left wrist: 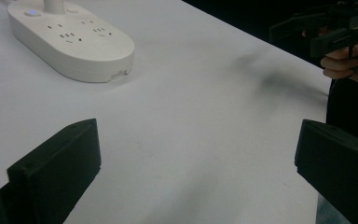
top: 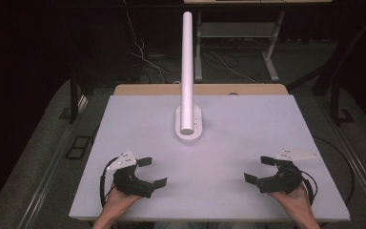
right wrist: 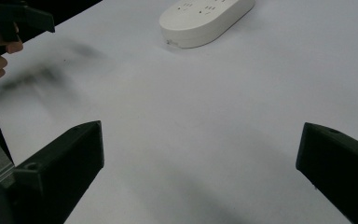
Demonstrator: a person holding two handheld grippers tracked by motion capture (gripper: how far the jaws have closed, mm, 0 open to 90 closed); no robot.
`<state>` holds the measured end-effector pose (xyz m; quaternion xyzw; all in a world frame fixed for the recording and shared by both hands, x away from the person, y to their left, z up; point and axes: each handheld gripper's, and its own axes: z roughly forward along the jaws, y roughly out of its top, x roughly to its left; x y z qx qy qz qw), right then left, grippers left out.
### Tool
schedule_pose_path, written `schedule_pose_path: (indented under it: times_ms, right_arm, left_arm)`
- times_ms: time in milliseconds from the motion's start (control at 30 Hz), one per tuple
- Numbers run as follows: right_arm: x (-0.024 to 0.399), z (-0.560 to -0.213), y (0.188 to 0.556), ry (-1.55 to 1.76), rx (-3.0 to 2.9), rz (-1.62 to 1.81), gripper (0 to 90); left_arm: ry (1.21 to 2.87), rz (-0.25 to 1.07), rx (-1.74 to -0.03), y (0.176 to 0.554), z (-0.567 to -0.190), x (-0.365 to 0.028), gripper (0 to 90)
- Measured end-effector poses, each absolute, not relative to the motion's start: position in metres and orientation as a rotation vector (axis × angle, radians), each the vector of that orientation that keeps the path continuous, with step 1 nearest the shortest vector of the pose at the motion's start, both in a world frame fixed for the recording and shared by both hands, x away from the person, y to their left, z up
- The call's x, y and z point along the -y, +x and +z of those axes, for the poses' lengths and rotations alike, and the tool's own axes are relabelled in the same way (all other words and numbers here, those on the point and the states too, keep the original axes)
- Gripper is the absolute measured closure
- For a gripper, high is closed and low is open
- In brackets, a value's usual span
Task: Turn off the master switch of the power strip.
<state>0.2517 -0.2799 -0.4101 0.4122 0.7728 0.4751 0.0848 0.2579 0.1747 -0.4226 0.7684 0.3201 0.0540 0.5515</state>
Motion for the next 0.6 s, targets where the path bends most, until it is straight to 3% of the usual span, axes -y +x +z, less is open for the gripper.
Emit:
schedule_pose_path:
  times_ms: [600]
  right_arm:
    - [0.2811, -0.4121, 0.252, 1.236, -2.322, 1.404, 0.3]
  left_arm:
    - [1.818, 0.135, -0.766, 0.257, -0.4215, -0.1773, 0.0]
